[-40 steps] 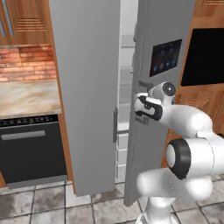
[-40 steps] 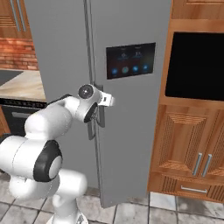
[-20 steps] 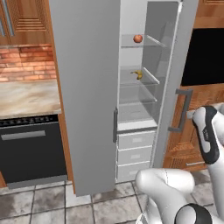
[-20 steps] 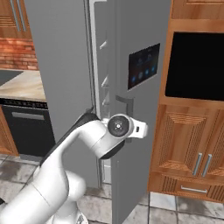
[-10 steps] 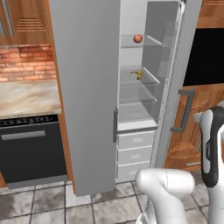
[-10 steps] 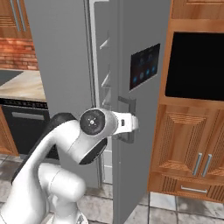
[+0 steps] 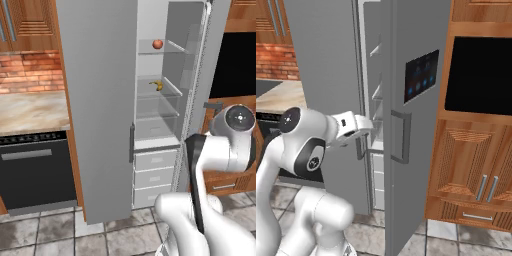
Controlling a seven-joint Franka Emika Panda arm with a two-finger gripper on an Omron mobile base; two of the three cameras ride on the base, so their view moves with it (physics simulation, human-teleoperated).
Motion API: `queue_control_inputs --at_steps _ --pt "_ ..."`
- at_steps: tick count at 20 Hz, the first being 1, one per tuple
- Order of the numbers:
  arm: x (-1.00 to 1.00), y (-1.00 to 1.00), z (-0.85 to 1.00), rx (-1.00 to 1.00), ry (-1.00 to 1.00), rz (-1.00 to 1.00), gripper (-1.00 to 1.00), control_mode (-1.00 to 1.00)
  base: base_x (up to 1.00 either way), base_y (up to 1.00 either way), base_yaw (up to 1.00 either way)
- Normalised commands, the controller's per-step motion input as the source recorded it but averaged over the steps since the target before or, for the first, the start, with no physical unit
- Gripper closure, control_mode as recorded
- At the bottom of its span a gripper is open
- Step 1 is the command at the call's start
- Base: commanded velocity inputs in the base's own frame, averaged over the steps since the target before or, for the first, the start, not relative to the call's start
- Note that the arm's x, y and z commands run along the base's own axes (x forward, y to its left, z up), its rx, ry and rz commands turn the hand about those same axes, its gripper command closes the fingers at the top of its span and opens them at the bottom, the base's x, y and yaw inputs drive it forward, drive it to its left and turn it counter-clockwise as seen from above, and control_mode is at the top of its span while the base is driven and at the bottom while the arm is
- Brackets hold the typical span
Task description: Retrieve the peach and banana from the fridge and place them into the bowl on the dining table.
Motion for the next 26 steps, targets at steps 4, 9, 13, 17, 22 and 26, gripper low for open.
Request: queue_control_inputs --at_steps 4,9,13,17,22,26 --pt "0.0 0.51 -0.13 -0.26 0.09 0.0 -1.0 -1.0 0.0 0.0 0.0" --pt "0.21 0.33 -0.09 -0.17 0.21 0.0 -1.0 -1.0 0.0 0.0 0.0" --pt "0.58 0.08 -0.07 -0.1 0.35 0.0 -1.0 -1.0 0.0 0.0 0.0" --pt "0.76 0.0 -0.12 -0.04 0.39 0.0 -1.0 -1.0 0.0 0.0 0.0" --pt "0.76 -0.01 -0.37 -0.02 0.19 0.0 -1.0 -1.0 0.0 0.0 0.0" --pt "0.81 0.0 -0.62 -0.08 0.12 0.0 -1.0 -1.0 0.0 0.0 0.0"
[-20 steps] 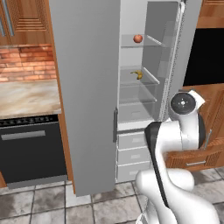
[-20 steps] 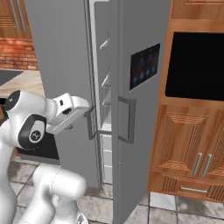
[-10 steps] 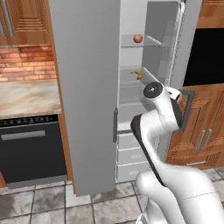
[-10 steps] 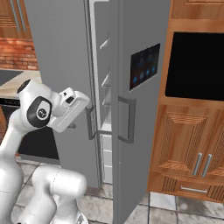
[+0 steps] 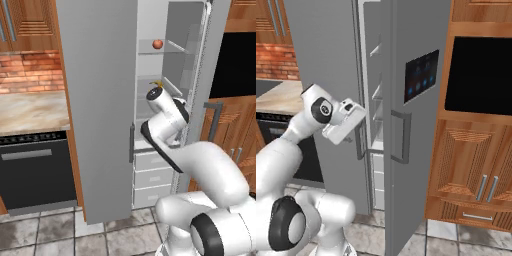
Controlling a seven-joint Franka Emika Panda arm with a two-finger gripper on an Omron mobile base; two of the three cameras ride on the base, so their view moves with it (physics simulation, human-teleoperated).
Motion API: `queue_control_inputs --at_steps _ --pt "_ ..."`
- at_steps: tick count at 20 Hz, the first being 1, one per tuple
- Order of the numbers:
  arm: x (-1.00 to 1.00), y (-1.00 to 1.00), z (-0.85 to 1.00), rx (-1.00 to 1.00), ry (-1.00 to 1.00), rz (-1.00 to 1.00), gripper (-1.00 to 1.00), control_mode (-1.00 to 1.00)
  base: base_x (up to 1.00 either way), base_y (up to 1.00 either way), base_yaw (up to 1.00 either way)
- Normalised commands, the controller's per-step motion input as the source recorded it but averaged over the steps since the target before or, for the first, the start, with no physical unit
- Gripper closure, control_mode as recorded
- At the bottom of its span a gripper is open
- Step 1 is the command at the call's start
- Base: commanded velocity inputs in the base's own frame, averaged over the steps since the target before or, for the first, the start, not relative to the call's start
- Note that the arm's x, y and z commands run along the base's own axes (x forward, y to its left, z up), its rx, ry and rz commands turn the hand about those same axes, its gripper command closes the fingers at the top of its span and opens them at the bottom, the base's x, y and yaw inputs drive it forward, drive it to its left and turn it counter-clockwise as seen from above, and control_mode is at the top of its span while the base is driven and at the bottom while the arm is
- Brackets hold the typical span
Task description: Retrieve the peach and banana from the fridge and place them into the bowl on the dining table.
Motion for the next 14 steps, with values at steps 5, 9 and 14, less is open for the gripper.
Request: queue_control_inputs --at_steps 5,9,14 --pt "0.54 -0.02 -0.59 -0.12 0.0 -0.07 -1.0 -1.0 0.0 0.0 0.0" --pt "0.45 -0.27 -0.37 -0.03 0.0 -0.09 -1.0 -1.0 0.0 0.0 0.0" --pt "0.42 -0.5 -0.26 0.0 0.0 -0.05 -1.0 -1.0 0.0 0.0 0.0"
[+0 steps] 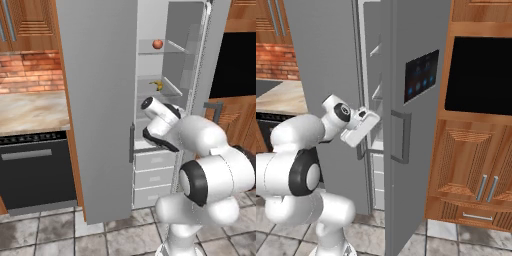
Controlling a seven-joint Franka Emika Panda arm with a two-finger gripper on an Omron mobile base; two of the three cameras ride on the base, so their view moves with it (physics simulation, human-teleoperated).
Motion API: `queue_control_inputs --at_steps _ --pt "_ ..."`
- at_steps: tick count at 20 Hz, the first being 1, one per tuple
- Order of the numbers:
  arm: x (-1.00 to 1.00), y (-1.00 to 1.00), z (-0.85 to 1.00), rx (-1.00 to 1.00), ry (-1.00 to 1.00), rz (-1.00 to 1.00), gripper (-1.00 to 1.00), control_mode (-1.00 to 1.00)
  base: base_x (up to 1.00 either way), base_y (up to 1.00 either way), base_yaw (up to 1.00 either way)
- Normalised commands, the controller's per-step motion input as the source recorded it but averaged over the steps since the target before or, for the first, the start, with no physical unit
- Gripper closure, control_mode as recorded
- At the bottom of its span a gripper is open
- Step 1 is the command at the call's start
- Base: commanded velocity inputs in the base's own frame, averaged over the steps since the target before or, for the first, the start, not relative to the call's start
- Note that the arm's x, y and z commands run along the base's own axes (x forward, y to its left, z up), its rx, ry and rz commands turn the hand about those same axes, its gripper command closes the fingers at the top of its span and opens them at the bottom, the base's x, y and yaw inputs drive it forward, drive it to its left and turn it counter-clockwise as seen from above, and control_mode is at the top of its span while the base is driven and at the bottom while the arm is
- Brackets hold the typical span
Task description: Retrieve the peach and banana from the fridge and place them into the bowl on the dining table.
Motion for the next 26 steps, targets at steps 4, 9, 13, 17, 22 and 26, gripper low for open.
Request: queue_control_inputs --at_steps 4,9,13,17,22,26 --pt "0.46 -0.58 -0.14 0.0 -0.01 -0.01 -1.0 -1.0 0.0 0.0 0.0" --pt "-0.3 -0.92 -0.02 -0.01 -0.05 -0.06 -1.0 -1.0 0.0 0.0 0.0" --pt "-0.83 -1.0 -0.06 0.0 -0.11 -0.1 -1.0 -1.0 0.0 0.0 0.0" --pt "-0.85 -1.0 -0.07 0.0 -0.16 -0.08 -1.0 -1.0 0.0 0.0 0.0" --pt "-0.55 -0.51 -0.02 0.05 -0.11 -0.02 -1.0 -1.0 0.0 0.0 0.0" --pt "-0.13 0.13 -0.06 0.11 -0.08 0.0 -1.0 -1.0 0.0 0.0 0.0"
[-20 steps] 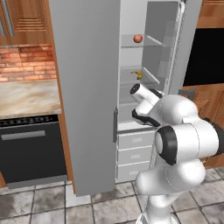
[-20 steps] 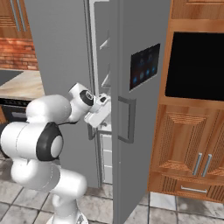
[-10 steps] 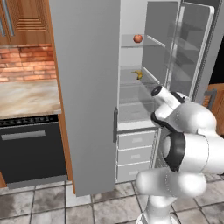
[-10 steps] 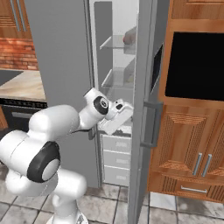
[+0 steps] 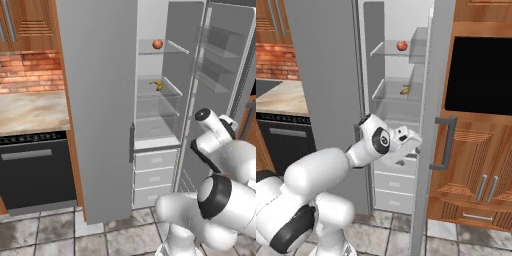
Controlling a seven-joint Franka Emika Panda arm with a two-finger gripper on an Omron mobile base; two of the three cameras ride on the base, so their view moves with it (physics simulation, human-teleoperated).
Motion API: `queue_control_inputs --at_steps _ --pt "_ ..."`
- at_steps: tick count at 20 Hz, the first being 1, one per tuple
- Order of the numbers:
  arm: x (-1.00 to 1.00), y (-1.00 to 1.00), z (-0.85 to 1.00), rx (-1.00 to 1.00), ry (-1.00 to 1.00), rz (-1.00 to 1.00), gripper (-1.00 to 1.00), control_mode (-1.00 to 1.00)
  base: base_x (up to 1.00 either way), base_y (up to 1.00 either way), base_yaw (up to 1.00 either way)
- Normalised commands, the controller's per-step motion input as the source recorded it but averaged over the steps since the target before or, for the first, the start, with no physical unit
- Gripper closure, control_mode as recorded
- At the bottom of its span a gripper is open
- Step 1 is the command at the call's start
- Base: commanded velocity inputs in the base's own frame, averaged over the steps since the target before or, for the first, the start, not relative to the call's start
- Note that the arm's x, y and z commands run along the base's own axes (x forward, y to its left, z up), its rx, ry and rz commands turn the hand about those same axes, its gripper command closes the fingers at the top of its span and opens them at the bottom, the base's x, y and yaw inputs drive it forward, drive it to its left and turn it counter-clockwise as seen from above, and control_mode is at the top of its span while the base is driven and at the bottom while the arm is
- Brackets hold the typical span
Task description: Retrieve the peach and banana from the fridge and place them into the bowl on the dining table.
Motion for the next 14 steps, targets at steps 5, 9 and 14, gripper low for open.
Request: queue_control_inputs --at_steps 5,9,14 --pt "-0.16 0.97 0.02 0.09 -0.19 0.0 -1.0 -1.0 0.0 0.0 0.0" --pt "0.0 1.0 0.15 0.13 -0.28 -0.05 -1.0 -1.0 0.0 0.0 0.0" --pt "0.0 0.95 0.22 0.22 -0.31 -0.09 -1.0 -1.0 0.0 0.0 0.0"
